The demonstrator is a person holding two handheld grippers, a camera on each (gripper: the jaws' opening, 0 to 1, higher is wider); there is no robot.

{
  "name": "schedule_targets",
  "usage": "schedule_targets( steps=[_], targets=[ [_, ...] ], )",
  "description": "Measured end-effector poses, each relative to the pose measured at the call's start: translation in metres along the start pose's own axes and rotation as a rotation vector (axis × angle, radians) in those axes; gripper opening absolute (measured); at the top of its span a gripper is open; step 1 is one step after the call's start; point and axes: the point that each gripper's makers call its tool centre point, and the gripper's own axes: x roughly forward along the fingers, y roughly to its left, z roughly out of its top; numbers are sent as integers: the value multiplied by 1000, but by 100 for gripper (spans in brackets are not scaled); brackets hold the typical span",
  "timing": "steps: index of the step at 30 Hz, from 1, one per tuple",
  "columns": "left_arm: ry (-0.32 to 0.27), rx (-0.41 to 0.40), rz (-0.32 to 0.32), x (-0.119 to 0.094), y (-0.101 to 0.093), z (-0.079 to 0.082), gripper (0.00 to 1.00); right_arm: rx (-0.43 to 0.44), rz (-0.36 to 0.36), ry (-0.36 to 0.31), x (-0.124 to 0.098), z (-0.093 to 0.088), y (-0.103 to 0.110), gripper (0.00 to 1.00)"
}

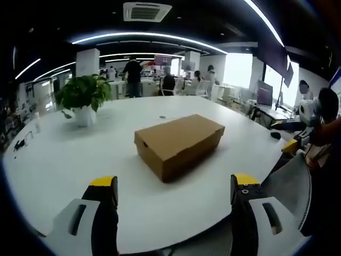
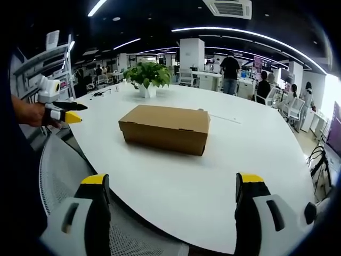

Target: Operate the shoe box by opening the lid, removing the specified soft item, and placing it in the target area until the item is outside and the box remains undamaged.

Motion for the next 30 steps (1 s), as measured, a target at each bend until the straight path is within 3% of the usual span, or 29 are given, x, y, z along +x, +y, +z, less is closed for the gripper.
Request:
schedule_targets(
  steps=[9, 21, 30],
  targets=[
    [-11, 33, -14, 24, 5, 21, 89, -29, 21, -4, 22, 18, -12, 94],
    [13, 76, -36, 65, 19, 37, 89, -33, 25, -38, 74, 68, -53, 92],
    [48, 61, -42, 90, 27, 33, 88, 0, 69, 1, 109, 72, -57, 88]
  ],
)
